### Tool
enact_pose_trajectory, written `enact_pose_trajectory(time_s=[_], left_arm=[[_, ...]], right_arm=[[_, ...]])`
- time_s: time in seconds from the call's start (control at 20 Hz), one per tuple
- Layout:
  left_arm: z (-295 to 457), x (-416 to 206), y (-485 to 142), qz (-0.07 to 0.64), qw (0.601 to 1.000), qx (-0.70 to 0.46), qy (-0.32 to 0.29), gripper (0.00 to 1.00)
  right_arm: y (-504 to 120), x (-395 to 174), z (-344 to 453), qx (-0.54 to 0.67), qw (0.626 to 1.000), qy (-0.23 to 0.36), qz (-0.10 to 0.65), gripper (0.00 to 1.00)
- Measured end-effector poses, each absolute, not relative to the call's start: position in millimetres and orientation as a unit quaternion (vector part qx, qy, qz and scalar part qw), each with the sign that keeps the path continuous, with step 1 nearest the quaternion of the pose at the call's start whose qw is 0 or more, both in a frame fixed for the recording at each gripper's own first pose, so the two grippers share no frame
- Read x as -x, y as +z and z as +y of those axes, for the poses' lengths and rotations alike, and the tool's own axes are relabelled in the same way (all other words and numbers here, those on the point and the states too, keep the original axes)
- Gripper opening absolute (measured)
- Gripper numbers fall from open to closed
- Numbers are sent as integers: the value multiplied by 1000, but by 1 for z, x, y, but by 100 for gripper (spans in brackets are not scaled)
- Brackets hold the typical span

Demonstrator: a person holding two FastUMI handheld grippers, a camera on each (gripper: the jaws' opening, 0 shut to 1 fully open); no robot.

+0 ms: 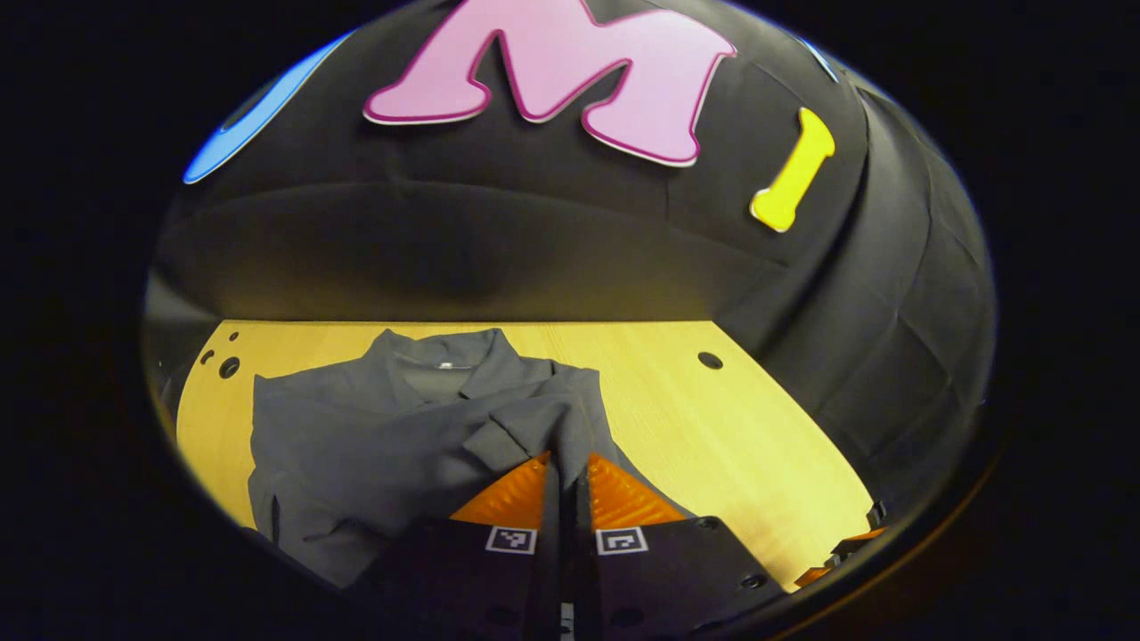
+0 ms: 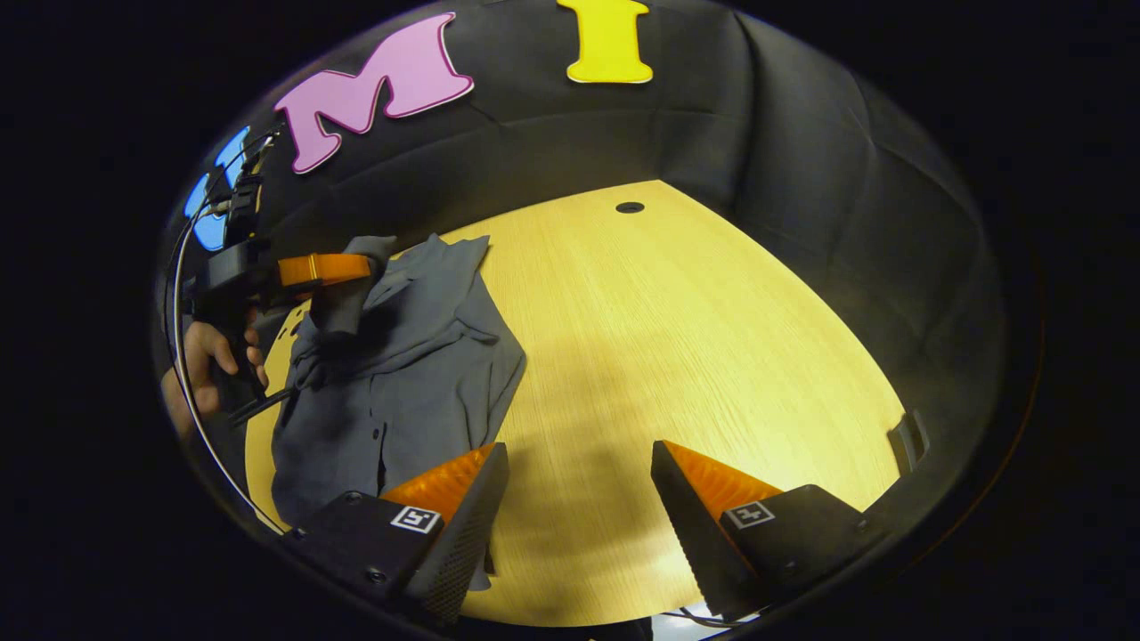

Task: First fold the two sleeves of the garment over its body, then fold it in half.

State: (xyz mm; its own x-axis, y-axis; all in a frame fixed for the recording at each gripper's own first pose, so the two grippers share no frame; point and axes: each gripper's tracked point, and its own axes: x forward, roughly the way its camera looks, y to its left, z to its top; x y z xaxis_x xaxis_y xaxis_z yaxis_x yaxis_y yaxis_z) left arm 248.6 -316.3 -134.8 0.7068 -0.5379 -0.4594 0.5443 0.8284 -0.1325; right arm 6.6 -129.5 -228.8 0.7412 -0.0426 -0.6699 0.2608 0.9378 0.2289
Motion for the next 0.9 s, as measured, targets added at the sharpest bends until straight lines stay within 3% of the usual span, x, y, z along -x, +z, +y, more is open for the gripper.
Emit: enact_pose_trajectory(time_s=[0.1, 0.15, 0.2, 0.25, 0.5, 0.55, 0.9], left_arm=[[-322, -242, -136, 250, 919, 2, -304, 16], [-325, -239, -133, 249, 918, 10, -310, 11], [-327, -235, -131, 247, 916, 15, -315, 14], [-324, -232, -130, 248, 916, 14, -314, 29], [-262, -207, -123, 230, 927, 7, -296, 80], [-239, -197, -123, 227, 930, 0, -290, 96], [-60, -122, -177, 261, 941, -40, -210, 96]], right_arm=[[-233, -3, -126, -156, 918, -79, 355, 99], [-234, -2, -124, -156, 918, -76, 357, 99], [-235, -2, -123, -154, 918, -72, 358, 99], [-236, -2, -120, -153, 918, -69, 359, 99], [-242, 7, -85, -160, 908, -19, 387, 99], [-245, 9, -77, -161, 905, -9, 394, 99], [-271, 18, -29, -182, 877, 29, 444, 99]])
